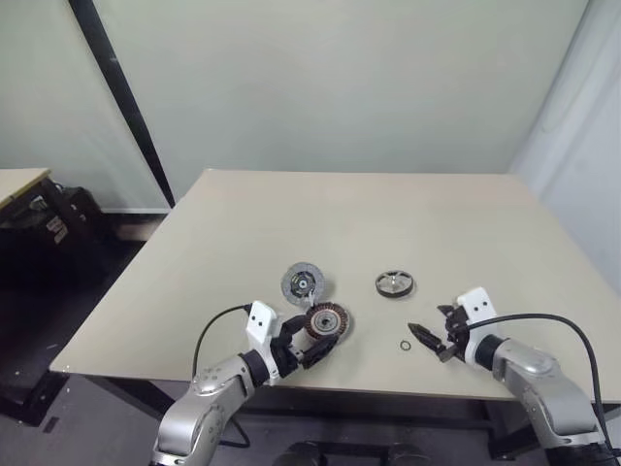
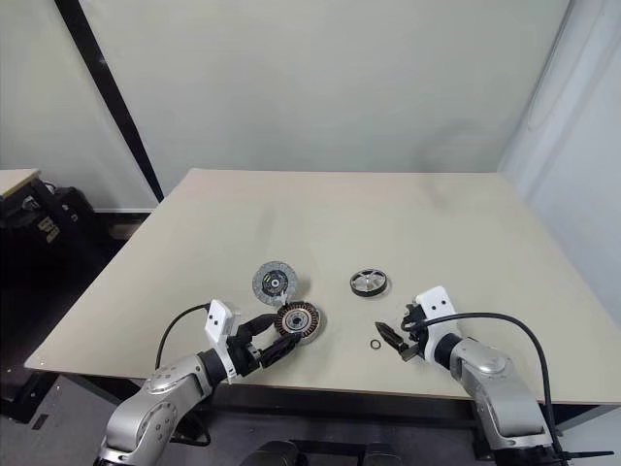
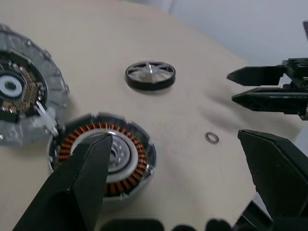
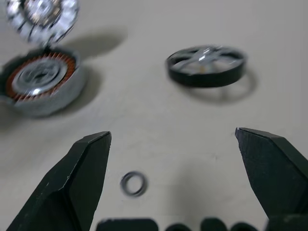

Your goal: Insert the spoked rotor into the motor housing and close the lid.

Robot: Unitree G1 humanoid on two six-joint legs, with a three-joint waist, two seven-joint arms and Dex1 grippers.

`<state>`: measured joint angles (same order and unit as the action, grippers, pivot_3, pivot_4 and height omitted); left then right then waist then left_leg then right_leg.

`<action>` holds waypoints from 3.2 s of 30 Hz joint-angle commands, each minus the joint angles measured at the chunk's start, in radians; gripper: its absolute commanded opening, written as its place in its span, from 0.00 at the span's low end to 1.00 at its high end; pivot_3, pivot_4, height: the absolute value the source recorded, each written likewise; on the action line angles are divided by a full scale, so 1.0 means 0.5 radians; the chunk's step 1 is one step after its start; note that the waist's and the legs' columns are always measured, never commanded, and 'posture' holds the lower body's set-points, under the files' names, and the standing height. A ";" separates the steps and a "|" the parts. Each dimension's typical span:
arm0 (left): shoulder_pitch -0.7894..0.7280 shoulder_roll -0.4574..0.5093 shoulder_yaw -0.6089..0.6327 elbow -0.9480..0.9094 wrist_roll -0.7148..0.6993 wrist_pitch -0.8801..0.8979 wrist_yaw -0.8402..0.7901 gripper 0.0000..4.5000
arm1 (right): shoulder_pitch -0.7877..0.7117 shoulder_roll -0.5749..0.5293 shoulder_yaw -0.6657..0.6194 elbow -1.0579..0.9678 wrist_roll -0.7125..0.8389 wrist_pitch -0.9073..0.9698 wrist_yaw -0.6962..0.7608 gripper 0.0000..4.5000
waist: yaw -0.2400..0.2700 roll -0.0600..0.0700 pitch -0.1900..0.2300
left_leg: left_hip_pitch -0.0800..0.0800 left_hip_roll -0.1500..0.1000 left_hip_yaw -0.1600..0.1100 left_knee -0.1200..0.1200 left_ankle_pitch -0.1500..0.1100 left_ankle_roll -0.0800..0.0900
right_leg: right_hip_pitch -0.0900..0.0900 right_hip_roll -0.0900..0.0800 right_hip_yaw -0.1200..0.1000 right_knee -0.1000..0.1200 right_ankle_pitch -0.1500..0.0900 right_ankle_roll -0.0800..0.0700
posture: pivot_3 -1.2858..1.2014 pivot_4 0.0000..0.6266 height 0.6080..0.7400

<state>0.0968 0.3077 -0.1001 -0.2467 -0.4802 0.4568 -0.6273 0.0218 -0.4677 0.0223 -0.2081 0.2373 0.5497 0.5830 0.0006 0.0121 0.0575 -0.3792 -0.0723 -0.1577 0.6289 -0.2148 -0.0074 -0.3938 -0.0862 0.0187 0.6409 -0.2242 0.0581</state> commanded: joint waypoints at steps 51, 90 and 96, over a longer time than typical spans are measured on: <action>0.116 0.017 -0.085 -0.028 0.189 -0.165 -0.090 1.00 | -0.196 0.210 0.242 0.221 -0.144 -0.073 -0.023 0.15 | -0.005 -0.004 0.002 | -0.002 0.010 0.019 0.000 -0.003 0.002 | -0.010 0.001 0.007 -0.001 0.000 0.000 | 0.52 0.00 1.00; 0.297 0.251 0.291 0.032 0.095 -0.328 -0.328 1.00 | -1.055 0.822 0.723 1.118 -0.351 -0.217 0.086 0.15 | -0.035 -0.004 0.001 | 0.001 0.004 0.020 -0.005 -0.003 0.001 | -0.024 0.005 0.002 0.008 0.004 -0.005 | 0.52 0.00 1.00; 0.295 0.246 0.282 0.034 0.103 -0.339 -0.321 1.00 | -1.063 0.836 0.714 1.188 -0.373 -0.263 0.082 0.15 | -0.058 -0.004 0.001 | 0.003 0.004 0.020 -0.004 -0.003 0.001 | -0.024 0.005 0.002 0.009 0.005 -0.005 | 0.52 0.00 1.00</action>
<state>0.2508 0.4275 0.0256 -0.1869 -0.4146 0.3052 -0.7861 -0.4834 -0.0605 0.3875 0.3918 0.0551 0.4478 0.6183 -0.0284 0.0099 0.0581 -0.3777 -0.0704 -0.1478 0.6267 -0.2163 -0.0068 -0.4059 -0.0836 0.0194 0.6457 -0.2219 0.0556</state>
